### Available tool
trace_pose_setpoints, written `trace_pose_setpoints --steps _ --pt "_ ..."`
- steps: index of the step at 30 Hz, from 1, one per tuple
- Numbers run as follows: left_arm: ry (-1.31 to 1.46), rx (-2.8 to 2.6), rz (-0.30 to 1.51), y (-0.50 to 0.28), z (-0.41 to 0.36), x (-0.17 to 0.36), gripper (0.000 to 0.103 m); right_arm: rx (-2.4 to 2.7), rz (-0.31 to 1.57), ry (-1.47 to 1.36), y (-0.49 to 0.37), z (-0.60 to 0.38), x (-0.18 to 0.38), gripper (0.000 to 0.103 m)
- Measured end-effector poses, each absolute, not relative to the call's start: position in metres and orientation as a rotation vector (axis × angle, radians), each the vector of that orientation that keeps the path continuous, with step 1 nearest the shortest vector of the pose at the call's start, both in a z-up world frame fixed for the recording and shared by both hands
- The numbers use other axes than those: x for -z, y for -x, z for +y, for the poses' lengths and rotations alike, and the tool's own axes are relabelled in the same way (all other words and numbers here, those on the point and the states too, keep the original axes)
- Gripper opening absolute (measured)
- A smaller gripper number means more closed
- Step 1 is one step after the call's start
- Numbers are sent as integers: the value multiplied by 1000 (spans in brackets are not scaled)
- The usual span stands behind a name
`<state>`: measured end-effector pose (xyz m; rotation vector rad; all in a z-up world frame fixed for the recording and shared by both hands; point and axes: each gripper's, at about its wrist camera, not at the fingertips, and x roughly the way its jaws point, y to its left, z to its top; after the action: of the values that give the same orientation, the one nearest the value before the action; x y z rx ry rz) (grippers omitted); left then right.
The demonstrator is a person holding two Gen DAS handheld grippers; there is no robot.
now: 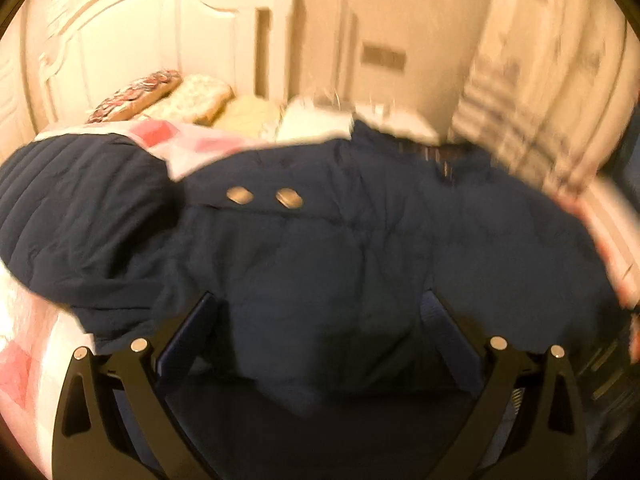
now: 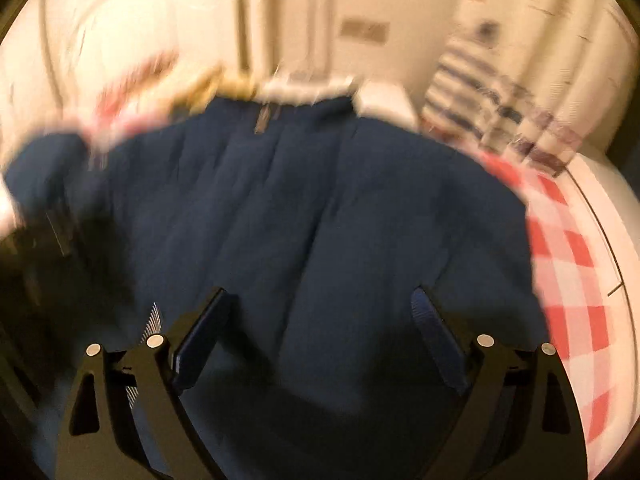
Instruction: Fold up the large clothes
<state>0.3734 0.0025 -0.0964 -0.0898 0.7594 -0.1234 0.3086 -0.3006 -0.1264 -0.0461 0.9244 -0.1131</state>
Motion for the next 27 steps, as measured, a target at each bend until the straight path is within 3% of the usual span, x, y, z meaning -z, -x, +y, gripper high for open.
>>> trace_pose_setpoints --steps 5,10,19,20,21,22,23,27 --pt "373 12 669 -356 87 68 101 123 908 24 -307 -308 133 91" --pt "623 -230 595 -352 229 59 101 121 903 16 -304 -304 132 92" --pt "892 -286 644 -401 378 76 100 125 898 18 -302 -299 131 92" --pt "905 -283 649 -405 383 76 95 125 897 18 -302 -300 130 92" --pt "918 -261 645 -409 385 76 51 125 897 18 -302 -300 130 92" --pt "930 -217 655 -415 385 77 25 124 896 17 -302 -300 130 92" --pt "926 -221 676 -417 380 75 9 123 895 15 -302 -300 130 92" --pt "727 -143 531 -403 324 26 6 105 883 -18 -300 -304 128 92"
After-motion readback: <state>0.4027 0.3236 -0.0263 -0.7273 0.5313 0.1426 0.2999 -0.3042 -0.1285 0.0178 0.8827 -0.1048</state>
